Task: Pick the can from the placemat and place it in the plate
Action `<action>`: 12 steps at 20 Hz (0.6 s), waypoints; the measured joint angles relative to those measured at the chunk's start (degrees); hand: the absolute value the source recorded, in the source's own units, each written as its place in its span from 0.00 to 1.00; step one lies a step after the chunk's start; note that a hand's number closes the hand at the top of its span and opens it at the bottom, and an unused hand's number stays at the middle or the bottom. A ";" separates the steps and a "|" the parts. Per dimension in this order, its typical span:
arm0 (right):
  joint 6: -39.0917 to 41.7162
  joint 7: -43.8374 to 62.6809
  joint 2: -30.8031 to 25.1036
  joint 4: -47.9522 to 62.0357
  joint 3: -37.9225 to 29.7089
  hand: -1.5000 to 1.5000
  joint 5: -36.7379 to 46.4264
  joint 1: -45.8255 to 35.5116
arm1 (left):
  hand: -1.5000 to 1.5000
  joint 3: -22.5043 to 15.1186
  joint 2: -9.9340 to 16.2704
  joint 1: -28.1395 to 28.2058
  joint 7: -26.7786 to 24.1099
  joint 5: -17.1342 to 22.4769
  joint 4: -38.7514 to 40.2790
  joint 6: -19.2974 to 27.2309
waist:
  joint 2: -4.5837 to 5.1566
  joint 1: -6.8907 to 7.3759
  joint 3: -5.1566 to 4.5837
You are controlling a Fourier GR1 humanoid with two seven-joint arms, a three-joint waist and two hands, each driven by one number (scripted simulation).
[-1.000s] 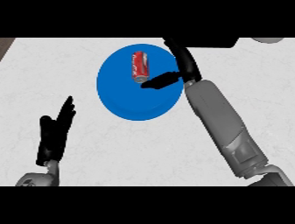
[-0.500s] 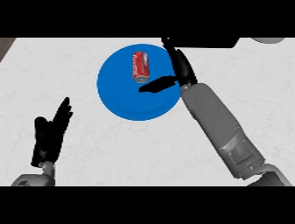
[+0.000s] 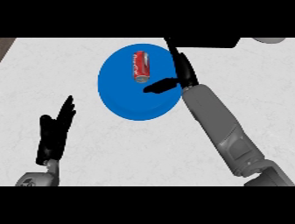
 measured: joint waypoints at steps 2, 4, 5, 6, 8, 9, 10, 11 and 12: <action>-0.80 -0.72 -0.26 1.53 0.06 0.00 -0.18 -0.36 | 0.50 -0.40 -0.43 -0.07 0.63 -0.44 -0.54 0.22 | 0.05 0.21 0.00; -1.11 -0.86 -0.47 1.54 -0.14 0.00 0.41 0.62 | 0.50 0.24 -0.16 -0.16 0.93 -0.41 -0.58 0.19 | -0.05 -0.10 0.00; -1.31 0.12 -0.32 0.66 0.17 0.00 0.83 1.05 | 0.50 0.01 -0.31 0.44 1.41 -0.69 -1.39 0.35 | -0.13 -0.29 0.00; -1.03 -0.57 -0.89 1.33 -0.04 0.00 1.11 1.32 | 0.50 -0.01 -0.45 0.31 1.41 -0.60 -1.31 0.16 | -0.11 -0.25 0.00; -0.99 -0.57 -1.35 1.17 -0.25 0.00 1.73 2.04 | 0.50 0.05 -0.17 1.50 1.57 -0.31 -2.68 -0.55 | -0.16 -0.36 -0.01; -0.36 -0.32 -2.07 1.10 -0.48 0.00 1.89 1.98 | 0.50 -0.27 -0.67 1.66 1.66 -0.74 -2.78 -0.11 | -0.16 -0.41 0.00; -0.10 -0.80 -2.59 1.23 -0.92 0.00 1.93 2.24 | 0.50 -0.07 -0.81 1.28 1.55 -0.78 -2.29 -0.03 | -0.16 -0.43 0.00; 0.05 -1.10 -2.98 1.20 -1.17 0.00 2.16 2.49 | 0.50 0.01 -0.92 1.24 1.71 -0.73 -2.23 -0.14 | -0.16 -0.46 0.00; 0.20 -0.99 -3.35 1.08 -1.38 0.00 2.39 2.60 | 0.50 -0.32 -1.34 1.29 2.00 -1.12 -2.53 0.20 | -0.17 -0.49 0.00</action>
